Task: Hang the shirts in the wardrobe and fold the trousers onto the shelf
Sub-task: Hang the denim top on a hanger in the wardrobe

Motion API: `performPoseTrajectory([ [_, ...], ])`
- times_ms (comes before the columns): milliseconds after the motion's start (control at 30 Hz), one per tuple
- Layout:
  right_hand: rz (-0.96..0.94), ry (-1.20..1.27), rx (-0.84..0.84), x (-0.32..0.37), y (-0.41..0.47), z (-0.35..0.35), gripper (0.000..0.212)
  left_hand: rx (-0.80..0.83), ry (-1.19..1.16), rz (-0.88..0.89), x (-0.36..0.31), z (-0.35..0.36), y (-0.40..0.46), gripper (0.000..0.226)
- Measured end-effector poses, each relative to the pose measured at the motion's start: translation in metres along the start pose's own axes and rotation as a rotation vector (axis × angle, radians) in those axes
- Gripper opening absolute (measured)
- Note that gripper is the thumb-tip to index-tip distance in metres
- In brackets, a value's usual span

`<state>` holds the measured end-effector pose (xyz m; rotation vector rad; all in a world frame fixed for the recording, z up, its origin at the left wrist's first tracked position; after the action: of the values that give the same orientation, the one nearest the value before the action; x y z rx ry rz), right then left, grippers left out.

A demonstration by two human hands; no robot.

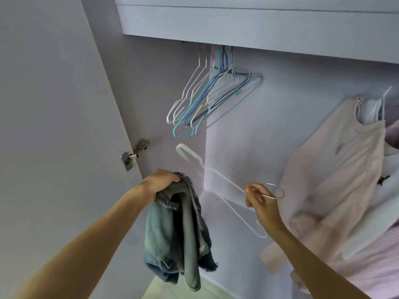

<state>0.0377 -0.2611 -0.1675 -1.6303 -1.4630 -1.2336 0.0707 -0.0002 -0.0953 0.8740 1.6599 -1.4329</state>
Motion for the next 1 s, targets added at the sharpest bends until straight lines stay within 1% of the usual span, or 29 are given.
performPoseTrajectory([
  [67, -0.018, -0.034, 0.023, 0.005, -0.003, 0.011, 0.026, 0.067, -0.010, 0.015, 0.000, -0.003, -0.004, 0.011],
  [133, 0.007, 0.011, -0.066, 0.009, -0.004, 0.017, 0.034, 0.102, -0.035, 0.032, 0.001, -0.008, -0.007, 0.015],
  [200, 0.083, 0.101, -0.171, 0.011, -0.003, 0.018, 0.040, 0.116, -0.003, 0.059, 0.002, -0.017, -0.012, 0.019],
  [267, 0.126, 0.104, -0.198, 0.013, -0.001, 0.017, 0.042, 0.125, 0.089, 0.099, 0.000, -0.026, -0.016, 0.023],
  [400, 0.086, -0.035, -0.154, 0.021, 0.009, 0.023, 0.039, 0.062, 0.440, 0.247, -0.009, -0.040, -0.026, 0.026],
  [467, 0.020, -0.107, -0.164, 0.024, 0.014, 0.024, 0.031, 0.037, 0.467, 0.304, -0.016, -0.048, -0.032, 0.027],
  [533, -0.072, -0.178, -0.176, 0.027, 0.017, 0.021, 0.025, 0.030, 0.413, 0.330, -0.024, -0.058, -0.036, 0.025],
  [633, -0.234, -0.292, -0.216, 0.039, 0.017, 0.021, 0.024, 0.022, 0.355, 0.376, -0.033, -0.068, -0.042, 0.030],
  [700, -0.334, -0.345, -0.221, 0.056, 0.015, 0.029, 0.030, 0.043, 0.331, 0.401, -0.037, -0.067, -0.045, 0.029],
  [767, -0.473, -0.410, -0.209, 0.075, 0.011, 0.039, 0.035, 0.066, 0.356, 0.432, -0.038, -0.062, -0.045, 0.025],
  [867, -0.653, -0.499, -0.129, 0.092, 0.005, 0.044, 0.043, 0.009, 0.398, 0.486, -0.037, -0.060, -0.043, 0.027],
  [933, -0.680, -0.519, -0.058, 0.094, 0.008, 0.036, 0.050, -0.058, 0.358, 0.477, -0.034, -0.064, -0.040, 0.021],
  [1000, -0.636, -0.515, -0.034, 0.095, 0.015, 0.027, 0.053, -0.096, 0.385, 0.485, -0.032, -0.067, -0.039, 0.020],
])
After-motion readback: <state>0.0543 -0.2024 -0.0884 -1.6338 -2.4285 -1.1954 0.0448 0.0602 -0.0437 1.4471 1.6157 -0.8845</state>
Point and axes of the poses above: each hand's wrist, its own y-axis towards the middle knuckle, its own z-axis out of the palm, x = y × z, the point moved 1 cm from there along y, towards the middle knuckle, and after that the axes turned 15 degrees about -y, right-handed, at the moved point
